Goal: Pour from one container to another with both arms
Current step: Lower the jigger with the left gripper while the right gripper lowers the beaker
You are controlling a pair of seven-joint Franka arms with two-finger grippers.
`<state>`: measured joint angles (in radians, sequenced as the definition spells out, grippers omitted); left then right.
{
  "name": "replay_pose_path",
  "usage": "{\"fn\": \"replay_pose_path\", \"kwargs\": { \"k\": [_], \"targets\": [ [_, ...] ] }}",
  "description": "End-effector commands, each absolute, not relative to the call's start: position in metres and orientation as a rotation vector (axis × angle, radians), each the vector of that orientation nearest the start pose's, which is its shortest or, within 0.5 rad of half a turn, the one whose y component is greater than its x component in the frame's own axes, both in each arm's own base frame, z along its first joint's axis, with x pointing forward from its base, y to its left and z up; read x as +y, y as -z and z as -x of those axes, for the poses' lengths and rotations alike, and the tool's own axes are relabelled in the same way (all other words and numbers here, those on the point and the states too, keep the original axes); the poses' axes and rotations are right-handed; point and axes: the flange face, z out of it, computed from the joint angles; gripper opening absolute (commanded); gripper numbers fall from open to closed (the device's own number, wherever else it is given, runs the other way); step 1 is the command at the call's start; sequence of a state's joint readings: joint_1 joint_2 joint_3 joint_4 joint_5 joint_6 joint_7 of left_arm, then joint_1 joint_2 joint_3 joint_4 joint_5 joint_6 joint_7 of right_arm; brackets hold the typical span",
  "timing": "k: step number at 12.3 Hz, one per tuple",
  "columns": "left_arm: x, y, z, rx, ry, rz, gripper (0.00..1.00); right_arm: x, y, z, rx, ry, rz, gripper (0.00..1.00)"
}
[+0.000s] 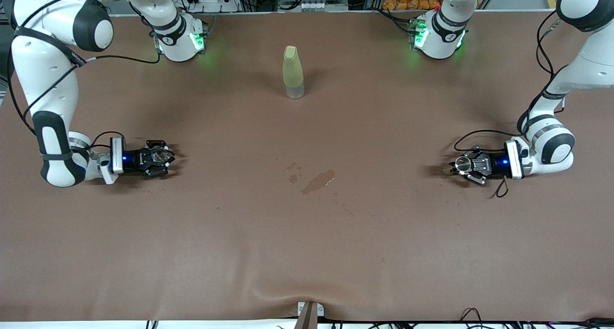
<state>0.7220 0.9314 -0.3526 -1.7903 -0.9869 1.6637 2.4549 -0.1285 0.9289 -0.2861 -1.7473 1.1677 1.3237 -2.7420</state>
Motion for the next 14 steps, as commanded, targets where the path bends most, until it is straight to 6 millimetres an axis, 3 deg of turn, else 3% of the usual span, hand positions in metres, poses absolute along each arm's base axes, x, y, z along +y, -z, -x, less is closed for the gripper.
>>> {"fn": "replay_pose_path", "kwargs": {
  "k": [1, 7, 9, 10, 12, 14],
  "targets": [
    [0.121, -0.077, -0.545, -1.145, -1.077, -1.337, 0.11, -0.113, -0.057, -0.532, -1.426, 1.067, 1.196, 0.00],
    [0.123, -0.075, -0.544, -1.150, -1.081, -1.337, 0.19, -0.113, -0.051, -0.532, -1.413, 1.059, 1.227, 0.02],
    [0.124, -0.075, -0.544, -1.156, -1.086, -1.336, 0.19, -0.112, -0.051, -0.532, -1.402, 1.048, 1.233, 0.44],
    [0.128, -0.073, -0.542, -1.152, -1.085, -1.343, 0.19, -0.113, -0.051, -0.531, -1.384, 1.033, 1.248, 0.60],
    [0.127, -0.070, -0.540, -1.144, -1.082, -1.344, 0.35, -0.114, -0.052, -0.532, -1.366, 1.017, 1.262, 0.79],
    [0.125, -0.063, -0.537, -1.135, -1.084, -1.338, 0.40, -0.116, -0.053, -0.531, -1.368, 1.014, 1.264, 0.97]
  ]
}}
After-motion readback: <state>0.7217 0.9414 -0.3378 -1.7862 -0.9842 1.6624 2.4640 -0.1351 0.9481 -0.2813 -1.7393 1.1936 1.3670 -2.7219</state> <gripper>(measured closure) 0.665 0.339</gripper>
